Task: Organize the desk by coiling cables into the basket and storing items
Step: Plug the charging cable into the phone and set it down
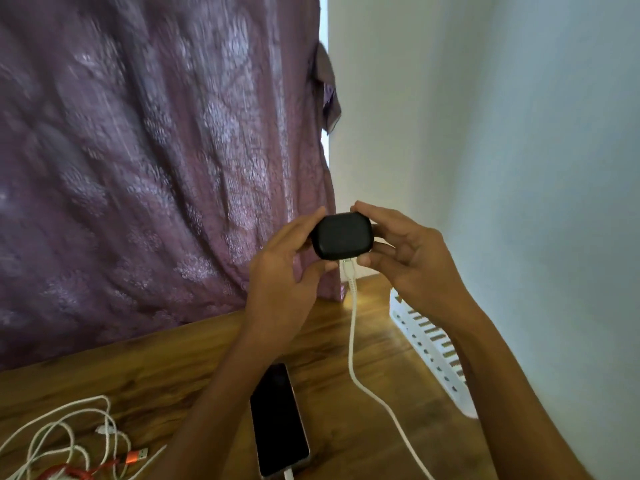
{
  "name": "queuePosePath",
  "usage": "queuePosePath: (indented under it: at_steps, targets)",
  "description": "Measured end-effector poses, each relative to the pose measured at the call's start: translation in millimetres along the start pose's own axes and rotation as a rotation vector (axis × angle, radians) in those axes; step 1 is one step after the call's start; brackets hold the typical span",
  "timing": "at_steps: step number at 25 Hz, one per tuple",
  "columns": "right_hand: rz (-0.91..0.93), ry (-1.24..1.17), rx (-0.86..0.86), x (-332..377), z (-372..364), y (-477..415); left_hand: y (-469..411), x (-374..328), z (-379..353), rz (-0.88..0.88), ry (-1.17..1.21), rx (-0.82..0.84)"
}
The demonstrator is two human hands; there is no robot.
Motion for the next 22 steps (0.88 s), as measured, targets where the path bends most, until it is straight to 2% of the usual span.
queuePosePath:
  at_steps: [4, 11, 22]
  targets:
    - [0.094, -0.081, -0.054, 33.4, 8.7, 2.2, -8.0, -30.1, 14.9, -0.122, -0.009, -0.042]
    - [0.187, -0.102, -0.078, 64.0, 8.8, 13.3, -2.7, -53.6, 28.6, -0.128, 0.173, -0.031]
    - [0.223, -0.075, -0.085, 80.4, 5.9, 21.5, 3.5, -67.1, 37.9, -0.162, 0.185, -0.027]
Point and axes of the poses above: each hand's wrist, its own y-axis away from the middle knuckle, its own z-axis out of the back of the hand, x = y × z, the point moved 5 cm from there along -y, towards the middle knuckle, and after that the axes turned 1 degree about -y, right-handed, at the moved point
